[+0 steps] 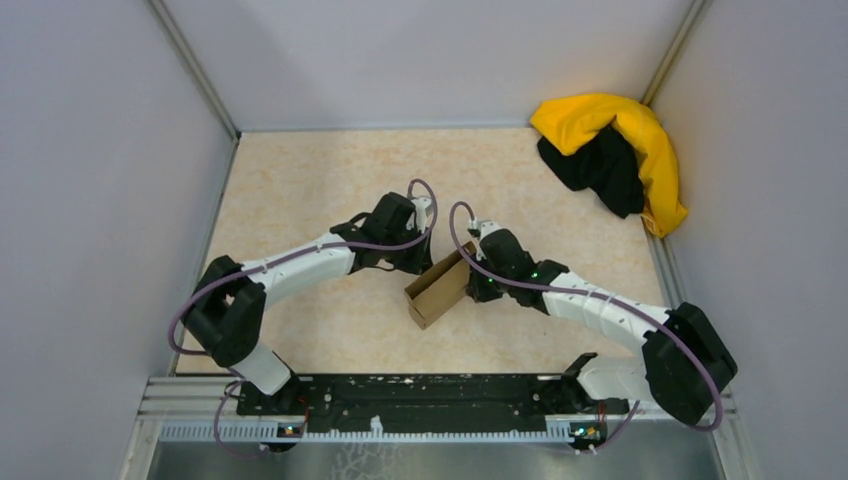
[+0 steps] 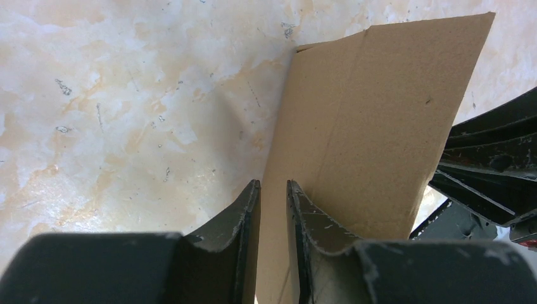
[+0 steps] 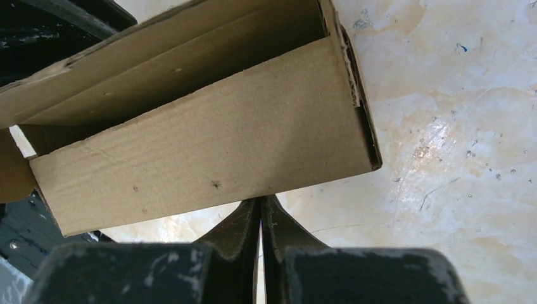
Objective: Fold the paper box
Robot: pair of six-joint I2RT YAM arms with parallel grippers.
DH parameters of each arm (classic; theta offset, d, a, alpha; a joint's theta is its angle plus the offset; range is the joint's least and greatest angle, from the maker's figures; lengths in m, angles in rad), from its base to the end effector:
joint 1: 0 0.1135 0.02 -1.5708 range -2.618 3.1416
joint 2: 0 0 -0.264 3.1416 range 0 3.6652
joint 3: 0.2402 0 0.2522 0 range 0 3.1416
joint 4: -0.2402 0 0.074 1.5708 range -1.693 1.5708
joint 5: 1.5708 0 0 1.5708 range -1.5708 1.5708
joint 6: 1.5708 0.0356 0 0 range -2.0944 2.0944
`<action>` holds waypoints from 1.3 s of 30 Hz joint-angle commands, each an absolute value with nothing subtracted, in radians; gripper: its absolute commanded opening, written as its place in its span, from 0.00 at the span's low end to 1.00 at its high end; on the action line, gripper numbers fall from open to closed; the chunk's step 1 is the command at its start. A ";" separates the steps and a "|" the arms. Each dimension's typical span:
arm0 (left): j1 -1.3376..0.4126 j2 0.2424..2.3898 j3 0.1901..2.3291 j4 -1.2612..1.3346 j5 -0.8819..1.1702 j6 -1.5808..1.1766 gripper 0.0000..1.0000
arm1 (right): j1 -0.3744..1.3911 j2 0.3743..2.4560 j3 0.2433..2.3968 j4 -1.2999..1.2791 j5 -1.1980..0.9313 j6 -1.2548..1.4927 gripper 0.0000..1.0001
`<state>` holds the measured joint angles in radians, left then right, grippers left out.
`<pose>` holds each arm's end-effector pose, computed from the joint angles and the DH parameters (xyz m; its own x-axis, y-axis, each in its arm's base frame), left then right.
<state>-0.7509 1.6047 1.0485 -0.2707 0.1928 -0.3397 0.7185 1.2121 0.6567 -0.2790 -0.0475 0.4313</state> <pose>0.2457 -0.2386 0.2188 -0.7619 0.2638 -0.5915 0.5416 0.7603 -0.3586 0.1801 0.1597 0.2013 -0.7916 -0.1374 -0.5954 -0.3859 0.8679 0.3127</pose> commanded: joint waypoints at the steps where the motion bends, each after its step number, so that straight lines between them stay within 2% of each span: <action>1: -0.759 1.616 1.055 -0.267 0.177 -0.340 0.27 | 0.731 1.229 0.731 -0.226 -0.045 0.437 0.00; 39: -0.811 1.704 1.145 -0.321 0.122 -0.335 0.27 | 0.763 1.345 0.836 -0.217 -0.034 0.437 0.00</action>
<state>-0.7879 1.6875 1.1137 -0.3248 0.0952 -0.3397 0.7502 1.3567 0.7753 -0.2771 -0.0269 0.4313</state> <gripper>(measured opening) 0.274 0.004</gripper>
